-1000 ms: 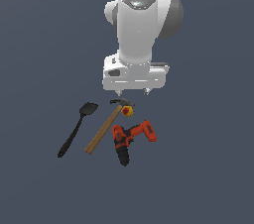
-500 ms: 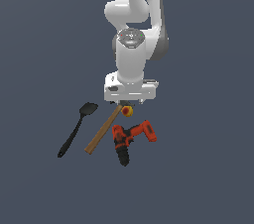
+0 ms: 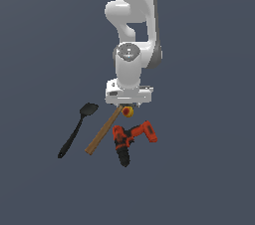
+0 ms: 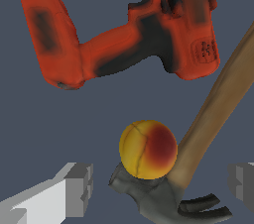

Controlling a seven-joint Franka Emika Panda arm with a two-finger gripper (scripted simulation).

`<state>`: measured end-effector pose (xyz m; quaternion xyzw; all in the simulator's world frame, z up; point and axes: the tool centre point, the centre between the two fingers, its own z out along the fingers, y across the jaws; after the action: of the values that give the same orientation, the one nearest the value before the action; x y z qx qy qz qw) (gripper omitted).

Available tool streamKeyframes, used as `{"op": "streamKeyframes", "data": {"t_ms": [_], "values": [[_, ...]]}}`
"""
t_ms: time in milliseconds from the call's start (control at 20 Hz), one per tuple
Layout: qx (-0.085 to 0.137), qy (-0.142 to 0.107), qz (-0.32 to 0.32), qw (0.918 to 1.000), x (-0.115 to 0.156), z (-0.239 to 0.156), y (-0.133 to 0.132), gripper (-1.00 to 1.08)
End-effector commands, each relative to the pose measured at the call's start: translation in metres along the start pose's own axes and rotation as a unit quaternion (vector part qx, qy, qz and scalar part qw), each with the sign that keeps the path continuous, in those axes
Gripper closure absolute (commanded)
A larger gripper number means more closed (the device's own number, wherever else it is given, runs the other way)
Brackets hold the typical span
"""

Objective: Pick up a designated object from a clutter of objects.

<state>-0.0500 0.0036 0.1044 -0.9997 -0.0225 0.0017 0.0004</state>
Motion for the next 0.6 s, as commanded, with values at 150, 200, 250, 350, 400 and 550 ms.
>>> {"op": "streamKeyframes", "data": {"t_ms": [150, 200, 250, 350, 400, 550], "values": [[0.0, 0.002, 0.001, 1.0, -0.008, 0.013, 0.002, -0.92], [0.0, 0.002, 0.001, 1.0, -0.009, 0.014, 0.002, -0.92], [0.0, 0.002, 0.001, 1.0, -0.009, 0.014, 0.002, -0.92], [0.0, 0.001, 0.001, 1.0, -0.009, 0.013, 0.002, -0.92], [0.0, 0.001, 0.001, 1.0, -0.009, 0.014, 0.002, -0.92], [0.0, 0.001, 0.001, 1.0, -0.009, 0.018, 0.002, -0.92]]}}
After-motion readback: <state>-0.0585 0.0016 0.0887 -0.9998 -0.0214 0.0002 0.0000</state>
